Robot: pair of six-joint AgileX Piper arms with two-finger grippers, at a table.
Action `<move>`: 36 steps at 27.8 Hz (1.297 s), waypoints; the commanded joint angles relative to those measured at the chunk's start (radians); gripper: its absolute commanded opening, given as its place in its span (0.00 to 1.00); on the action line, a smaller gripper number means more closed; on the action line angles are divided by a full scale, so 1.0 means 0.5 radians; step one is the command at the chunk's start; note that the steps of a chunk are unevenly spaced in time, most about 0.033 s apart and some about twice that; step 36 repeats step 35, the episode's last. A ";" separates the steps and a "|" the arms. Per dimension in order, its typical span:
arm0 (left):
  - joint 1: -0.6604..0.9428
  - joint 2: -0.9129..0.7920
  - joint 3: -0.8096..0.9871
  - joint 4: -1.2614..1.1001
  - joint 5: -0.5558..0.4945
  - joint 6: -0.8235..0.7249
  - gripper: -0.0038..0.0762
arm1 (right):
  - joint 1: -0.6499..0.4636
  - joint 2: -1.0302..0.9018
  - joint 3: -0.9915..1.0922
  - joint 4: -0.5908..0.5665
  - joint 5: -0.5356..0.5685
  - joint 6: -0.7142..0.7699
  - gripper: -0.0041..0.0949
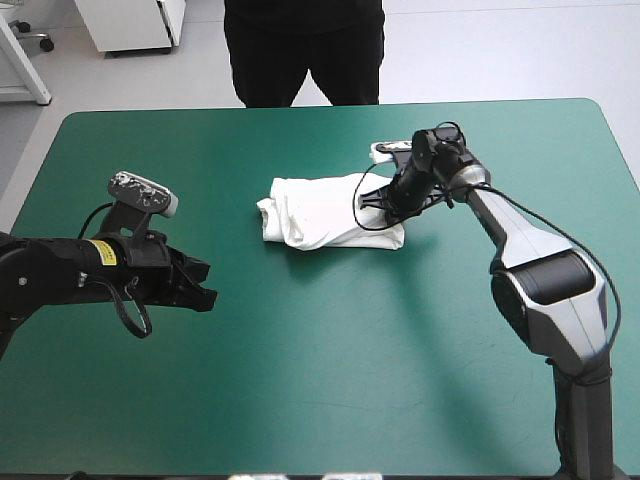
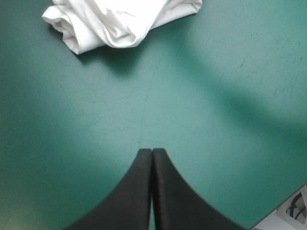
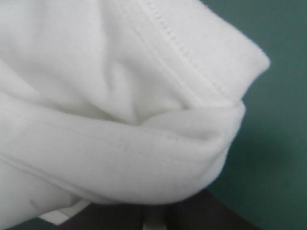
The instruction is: Fold the cloth
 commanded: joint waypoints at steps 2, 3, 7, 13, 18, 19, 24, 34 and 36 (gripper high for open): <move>0.001 -0.031 -0.046 -0.062 0.065 -0.024 0.04 | -0.159 -0.451 0.610 -0.072 -0.366 -0.118 0.02; 0.001 -0.031 -0.046 -0.062 0.065 -0.024 0.04 | -0.231 -0.580 0.795 -0.076 -0.452 -0.141 0.02; 0.001 -0.031 -0.046 -0.062 0.065 -0.024 0.04 | -0.507 -0.898 1.260 -0.076 -0.582 -0.201 0.02; 0.001 -0.031 -0.046 -0.062 0.065 -0.024 0.04 | -0.944 -1.207 1.678 -0.080 -0.654 -0.300 0.02; 0.001 -0.031 -0.046 -0.079 0.065 -0.024 0.04 | -1.347 -1.444 1.935 -0.080 -0.664 -0.416 0.02; 0.001 -0.031 -0.046 -0.082 0.061 -0.024 0.04 | -1.410 -1.490 1.966 -0.072 -0.674 -0.411 0.02; 0.001 -0.031 -0.046 -0.106 0.065 -0.024 0.04 | -1.677 -1.675 2.094 -0.057 -0.720 -0.353 0.02; 0.001 -0.031 -0.046 -0.106 0.061 -0.020 0.04 | -1.695 -1.740 2.151 -0.024 -0.734 -0.296 0.02; 0.001 -0.031 -0.046 -0.106 0.061 -0.020 0.04 | -1.695 -1.740 2.151 -0.020 -0.734 -0.296 0.03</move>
